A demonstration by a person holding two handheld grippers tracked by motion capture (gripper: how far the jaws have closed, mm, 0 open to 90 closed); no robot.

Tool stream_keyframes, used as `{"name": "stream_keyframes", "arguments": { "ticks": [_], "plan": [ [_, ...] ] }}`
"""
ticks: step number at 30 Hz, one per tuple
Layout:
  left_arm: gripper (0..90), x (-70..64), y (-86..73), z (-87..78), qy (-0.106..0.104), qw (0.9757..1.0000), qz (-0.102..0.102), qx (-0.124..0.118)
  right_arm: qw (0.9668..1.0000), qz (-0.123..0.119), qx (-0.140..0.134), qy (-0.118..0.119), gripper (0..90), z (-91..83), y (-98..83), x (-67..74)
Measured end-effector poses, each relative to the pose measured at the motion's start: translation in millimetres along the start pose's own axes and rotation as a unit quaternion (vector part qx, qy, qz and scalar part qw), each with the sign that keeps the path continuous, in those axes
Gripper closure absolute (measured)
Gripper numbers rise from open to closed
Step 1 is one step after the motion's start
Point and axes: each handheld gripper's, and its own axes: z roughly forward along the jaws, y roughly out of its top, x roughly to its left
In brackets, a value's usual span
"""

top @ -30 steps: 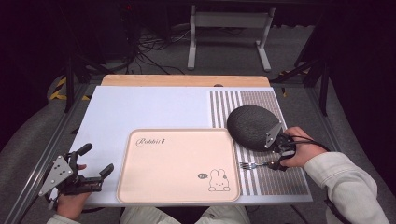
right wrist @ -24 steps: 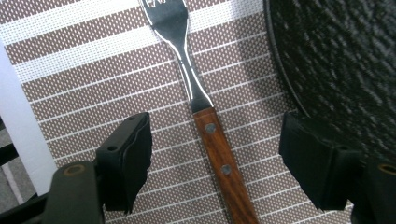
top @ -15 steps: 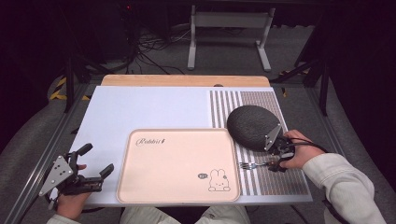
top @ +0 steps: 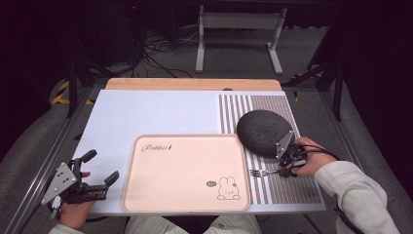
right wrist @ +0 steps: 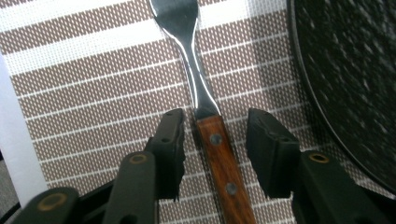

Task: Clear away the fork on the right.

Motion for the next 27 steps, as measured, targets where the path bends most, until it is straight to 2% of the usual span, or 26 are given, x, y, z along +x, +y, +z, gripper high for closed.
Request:
{"name": "stream_keyframes", "arguments": {
  "ticks": [2, 4, 14, 22, 27],
  "plan": [
    [0.0, -0.1, 0.0, 0.1, 0.0, 1.0, 0.0, 0.0, 1.0, -0.001, -0.002, 0.0, 60.8, 0.4, 0.0, -0.1],
    [0.0, 0.3, 0.4, -0.5, 0.0, 1.0, 0.002, 0.001, 0.9999, -0.008, -0.008, -0.002, 65.9, 0.6, -0.2, -0.5],
    [0.0, 0.0, -0.1, 0.1, 0.001, 1.0, 0.0, 0.0, 0.9998, -0.018, -0.004, 0.0, 67.4, 0.8, 0.5, -1.5],
    [0.0, 0.1, 0.0, 0.0, 0.002, 1.0, -0.001, 0.001, 0.9994, -0.033, 0.006, 0.003, 77.1, 0.1, 3.1, -0.4],
    [0.0, 0.4, -0.2, -0.1, 0.003, 1.0, -0.001, -0.001, 0.9992, -0.039, 0.008, 0.006, 77.9, -0.2, 3.5, 0.0]
  ]
}}
